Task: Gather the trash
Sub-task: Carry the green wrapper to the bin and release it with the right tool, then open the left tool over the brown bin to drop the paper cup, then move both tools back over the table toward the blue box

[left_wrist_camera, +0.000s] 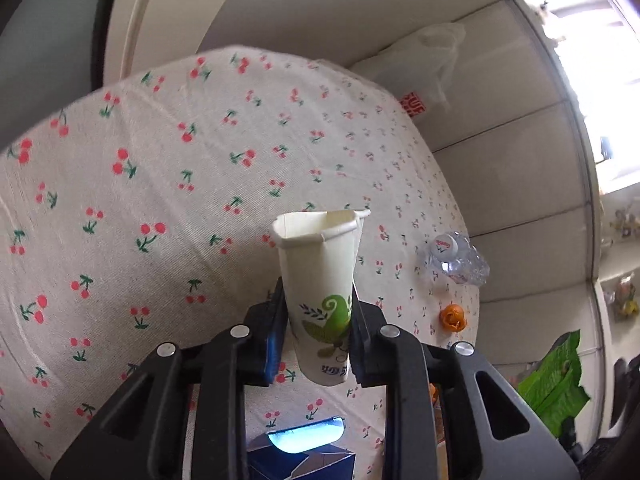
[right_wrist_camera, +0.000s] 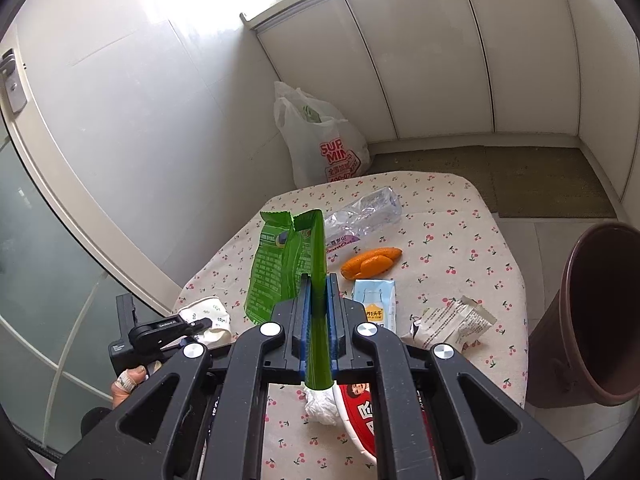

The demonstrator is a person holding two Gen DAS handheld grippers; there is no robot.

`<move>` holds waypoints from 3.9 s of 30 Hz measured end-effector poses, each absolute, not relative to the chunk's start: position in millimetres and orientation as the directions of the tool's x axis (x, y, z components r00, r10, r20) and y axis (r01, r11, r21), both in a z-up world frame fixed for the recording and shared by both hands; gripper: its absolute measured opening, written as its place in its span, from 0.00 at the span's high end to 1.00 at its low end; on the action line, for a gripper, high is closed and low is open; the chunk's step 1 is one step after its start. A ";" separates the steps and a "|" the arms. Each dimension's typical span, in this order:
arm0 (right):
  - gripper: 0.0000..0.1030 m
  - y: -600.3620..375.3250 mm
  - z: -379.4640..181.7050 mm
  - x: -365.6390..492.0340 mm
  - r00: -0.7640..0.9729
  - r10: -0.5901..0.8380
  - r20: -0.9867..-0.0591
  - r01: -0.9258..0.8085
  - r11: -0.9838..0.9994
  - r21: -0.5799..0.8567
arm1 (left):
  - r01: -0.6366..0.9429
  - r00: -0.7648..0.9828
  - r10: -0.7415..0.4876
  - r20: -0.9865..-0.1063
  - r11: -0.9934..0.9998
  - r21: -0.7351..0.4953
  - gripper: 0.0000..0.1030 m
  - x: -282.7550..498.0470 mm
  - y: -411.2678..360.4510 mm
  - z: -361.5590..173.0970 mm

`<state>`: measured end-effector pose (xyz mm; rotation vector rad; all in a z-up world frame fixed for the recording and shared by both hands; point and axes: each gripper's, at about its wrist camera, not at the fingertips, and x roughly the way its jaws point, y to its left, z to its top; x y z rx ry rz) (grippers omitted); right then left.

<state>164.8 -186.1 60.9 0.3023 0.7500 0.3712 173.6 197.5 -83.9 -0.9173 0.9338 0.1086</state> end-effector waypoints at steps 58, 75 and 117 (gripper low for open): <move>0.07 -535.1 54.8 79.6 0.731 -0.231 -0.642 0.586 0.695 0.417 | 0.435 0.452 -0.571 -0.685 0.812 -0.389 0.74 192.2 -306.8 45.4; 0.07 -536.7 54.2 69.0 0.706 -0.286 -0.648 0.622 0.687 0.374 | 0.420 0.412 -0.501 -0.761 0.846 -0.329 0.46 188.4 -345.1 25.0; 0.07 -313.2 58.6 120.8 0.773 -0.112 -0.624 0.204 0.976 0.077 | -0.014 0.577 -0.180 -0.797 0.973 -0.229 0.33 157.5 -101.5 15.9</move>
